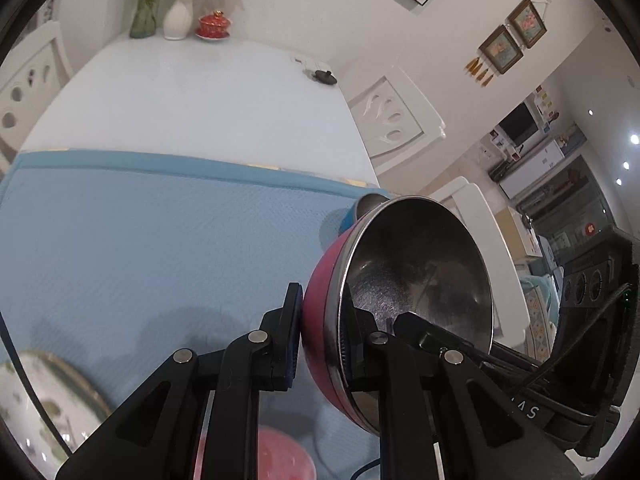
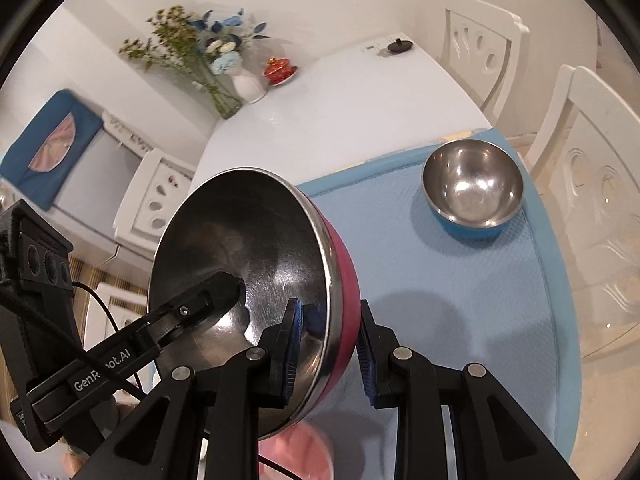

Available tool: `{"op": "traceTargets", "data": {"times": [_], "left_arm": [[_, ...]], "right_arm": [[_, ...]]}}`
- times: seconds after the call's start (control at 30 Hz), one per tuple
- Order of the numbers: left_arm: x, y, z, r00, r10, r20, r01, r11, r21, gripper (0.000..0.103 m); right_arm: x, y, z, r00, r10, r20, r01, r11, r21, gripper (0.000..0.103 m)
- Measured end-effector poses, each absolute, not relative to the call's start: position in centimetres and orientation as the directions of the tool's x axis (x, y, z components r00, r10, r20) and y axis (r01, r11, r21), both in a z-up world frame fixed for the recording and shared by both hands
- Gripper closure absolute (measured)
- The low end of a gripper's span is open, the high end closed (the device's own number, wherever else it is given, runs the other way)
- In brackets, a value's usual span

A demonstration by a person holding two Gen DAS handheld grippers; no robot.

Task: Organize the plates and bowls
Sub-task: 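Lift the red steel bowl and carry it toward the pink bowl, then lower the red steel bowl into the pink polka-dot bowl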

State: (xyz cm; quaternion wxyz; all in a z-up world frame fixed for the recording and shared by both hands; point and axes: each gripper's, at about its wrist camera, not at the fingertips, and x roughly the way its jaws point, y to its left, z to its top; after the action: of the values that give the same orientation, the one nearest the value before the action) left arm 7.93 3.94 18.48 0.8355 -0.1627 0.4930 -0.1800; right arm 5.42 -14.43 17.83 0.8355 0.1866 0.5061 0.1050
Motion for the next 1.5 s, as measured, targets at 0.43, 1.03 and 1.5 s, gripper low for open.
{"op": "traceTargets", "data": {"times": [0.43,1.03,1.5], "left_arm": [[0.9,5.8,19.2,0.473,-0.384,-0.793,0.114,0.919,-0.377,0.090],[-6.7,7.1,9.8,0.366,-0.291,-0.884,-0.111,0.929,-0.352,0.090],[-6.9,7.1,8.4,0.340,-0.281,-0.897,-0.118,0.934,-0.337,0.088]], "right_arm": [[-0.9,-11.1,18.2,0.390,0.417,-0.821,-0.048,0.900,0.433,0.077],[-4.9,-8.1,9.2,0.178,0.412,-0.894,-0.104,0.911,0.399,0.077],[-4.5,-8.0,7.3,0.151,0.400,-0.904,-0.098,0.916,0.389,0.077]]}}
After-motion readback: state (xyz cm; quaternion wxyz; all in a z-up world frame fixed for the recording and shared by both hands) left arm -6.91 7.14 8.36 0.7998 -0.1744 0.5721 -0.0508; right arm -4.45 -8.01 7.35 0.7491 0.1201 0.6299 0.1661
